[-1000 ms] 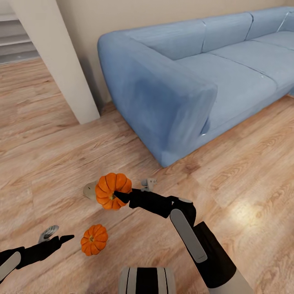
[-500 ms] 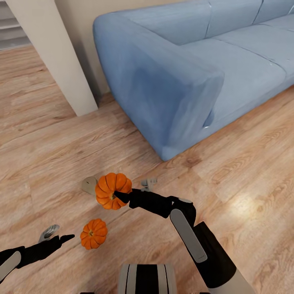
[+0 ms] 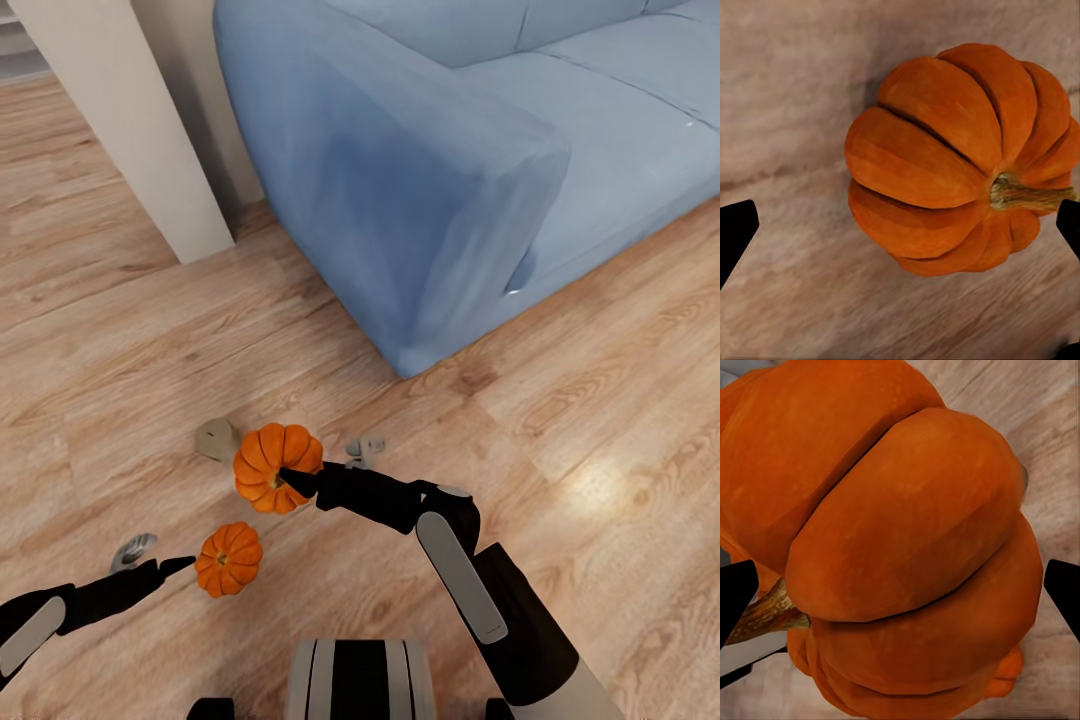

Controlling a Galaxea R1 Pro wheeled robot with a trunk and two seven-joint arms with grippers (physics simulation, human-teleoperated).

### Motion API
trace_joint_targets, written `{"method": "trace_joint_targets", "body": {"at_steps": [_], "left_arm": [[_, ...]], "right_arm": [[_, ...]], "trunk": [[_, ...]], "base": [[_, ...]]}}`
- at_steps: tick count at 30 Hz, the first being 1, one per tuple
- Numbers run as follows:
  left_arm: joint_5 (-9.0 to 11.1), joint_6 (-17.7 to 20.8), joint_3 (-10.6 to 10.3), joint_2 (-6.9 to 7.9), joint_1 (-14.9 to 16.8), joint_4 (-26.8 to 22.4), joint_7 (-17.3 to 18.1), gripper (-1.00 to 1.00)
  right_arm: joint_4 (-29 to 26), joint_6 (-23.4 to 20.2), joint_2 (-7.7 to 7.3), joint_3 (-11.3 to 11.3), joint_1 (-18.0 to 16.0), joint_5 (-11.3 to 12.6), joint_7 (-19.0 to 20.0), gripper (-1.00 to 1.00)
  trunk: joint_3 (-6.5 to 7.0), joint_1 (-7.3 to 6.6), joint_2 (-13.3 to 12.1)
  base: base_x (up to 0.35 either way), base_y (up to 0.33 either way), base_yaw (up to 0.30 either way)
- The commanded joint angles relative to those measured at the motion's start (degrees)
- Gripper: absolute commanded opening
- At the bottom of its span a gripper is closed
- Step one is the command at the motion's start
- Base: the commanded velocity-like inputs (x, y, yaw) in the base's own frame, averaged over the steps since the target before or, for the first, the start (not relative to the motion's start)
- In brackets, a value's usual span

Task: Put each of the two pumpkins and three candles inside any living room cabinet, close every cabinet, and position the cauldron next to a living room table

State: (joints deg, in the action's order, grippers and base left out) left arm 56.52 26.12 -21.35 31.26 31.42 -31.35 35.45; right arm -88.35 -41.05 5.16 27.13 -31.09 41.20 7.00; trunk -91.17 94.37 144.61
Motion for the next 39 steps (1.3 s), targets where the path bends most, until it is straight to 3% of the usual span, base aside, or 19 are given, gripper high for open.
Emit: {"method": "trace_joint_targets", "body": {"at_steps": [1, 19, 39], "left_arm": [[0.63, 0.33, -0.27, 0.08, 0.05, -0.01, -0.02, 1.00], [0.71, 0.26, -0.27, 0.03, 0.05, -0.20, 0.05, 1.00], [0.61, 0.24, -0.27, -0.06, 0.05, -0.29, -0.02, 1.00]], "right_arm": [[-0.01, -0.26, 0.03, -0.06, -0.03, 0.02, 0.21, -1.00], [0.37, -0.18, 0.37, -0.05, -0.03, 0.02, 0.10, -1.00], [0.38, -0.18, 0.55, 0.02, -0.03, 0.02, -0.05, -1.00]], "trunk": [[-0.26, 0.01, 0.03], [-4.25, 0.48, 0.27], [-4.25, 0.48, 0.27]], "base": [[0.000, 0.000, 0.000], [0.000, 0.000, 0.000], [0.004, -0.028, 0.000]]}}
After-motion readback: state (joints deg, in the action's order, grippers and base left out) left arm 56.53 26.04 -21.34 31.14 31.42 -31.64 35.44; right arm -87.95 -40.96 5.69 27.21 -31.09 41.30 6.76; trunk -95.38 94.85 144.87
